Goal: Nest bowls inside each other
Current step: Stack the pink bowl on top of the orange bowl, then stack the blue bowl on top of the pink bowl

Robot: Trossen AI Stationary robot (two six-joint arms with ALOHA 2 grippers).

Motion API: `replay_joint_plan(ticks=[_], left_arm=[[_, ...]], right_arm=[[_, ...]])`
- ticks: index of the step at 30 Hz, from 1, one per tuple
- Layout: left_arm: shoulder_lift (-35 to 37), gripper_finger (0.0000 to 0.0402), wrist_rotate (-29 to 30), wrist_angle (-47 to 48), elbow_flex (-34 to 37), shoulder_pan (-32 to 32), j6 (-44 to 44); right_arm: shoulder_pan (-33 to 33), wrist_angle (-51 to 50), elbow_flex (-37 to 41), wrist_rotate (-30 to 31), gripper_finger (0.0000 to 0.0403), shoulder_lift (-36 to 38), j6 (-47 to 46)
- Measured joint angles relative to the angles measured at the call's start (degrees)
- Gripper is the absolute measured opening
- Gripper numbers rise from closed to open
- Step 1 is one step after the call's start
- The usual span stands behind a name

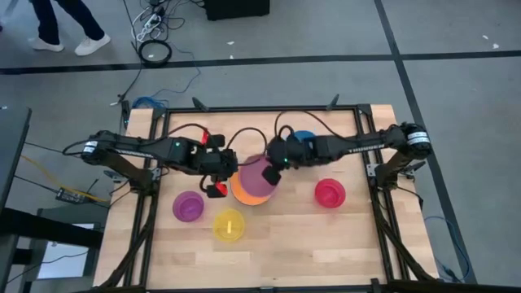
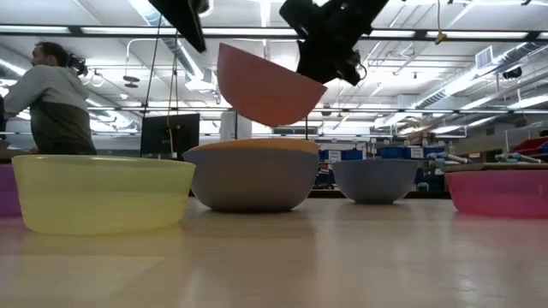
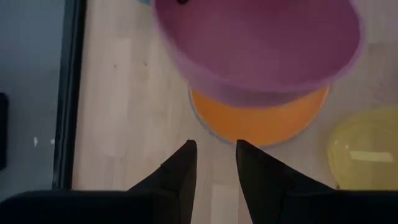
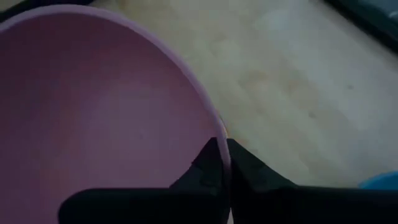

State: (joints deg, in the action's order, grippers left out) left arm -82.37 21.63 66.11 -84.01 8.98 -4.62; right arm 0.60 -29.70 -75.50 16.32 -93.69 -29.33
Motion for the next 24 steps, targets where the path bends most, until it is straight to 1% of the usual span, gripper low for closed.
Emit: replay_joint_plan(ticks=[2,4,9,13,15,16,19,20,22,24], left_arm=[[2.35,0.0122,0.33,1.47,-0.01,0.24,-1.32],[5.1,0.0122,0.87,2.44,-0.02,0.88,-2.89],[12.64,0.0122,1.37,0.35,-0.14,2.58,-5.93],[16.81,0.0122,1.83,-0.41,-0.15,4.26,-7.36],[18.32,0.0122,2.2,-0.15,-0.13,5.3,-7.95],[18.94,0.0122,2.3,-0.12,-0.13,5.54,-8.1],[20.17,0.0122,2.32,0.2,-0.13,7.01,-9.51],[20.36,0.0122,2.32,0.5,-0.13,7.39,-9.95],[20.57,0.0122,2.31,1.61,-0.12,8.31,-11.02],[20.62,0.0122,2.44,2.03,-0.11,8.88,-12.03]], right_arm=[[-0.98,0.34,0.0,-2.86,0.0023,-0.71,-0.38],[-1.36,-0.53,0.17,-4.22,0.0044,-1.6,-0.38],[-1.33,1.16,0.15,-4.59,0.0102,-4.25,-0.41],[-1.31,0.76,0.08,-4.4,0.0129,-4.27,-0.29],[-1.31,-1.64,0.07,-2.65,0.0136,-3.43,0.58],[-1.31,-3.45,0.02,-0.57,0.0137,-3.04,0.78],[-1.53,-12.17,-0.55,8.17,0.0137,-1.77,0.86],[-1.95,-14.83,-0.55,10.23,0.0137,-1.69,0.41],[-3.3,-19.68,-0.55,10.55,0.0137,-1.83,-1.4],[-4.68,-23.97,-0.43,7.95,0.0139,-2.09,-3.2]])
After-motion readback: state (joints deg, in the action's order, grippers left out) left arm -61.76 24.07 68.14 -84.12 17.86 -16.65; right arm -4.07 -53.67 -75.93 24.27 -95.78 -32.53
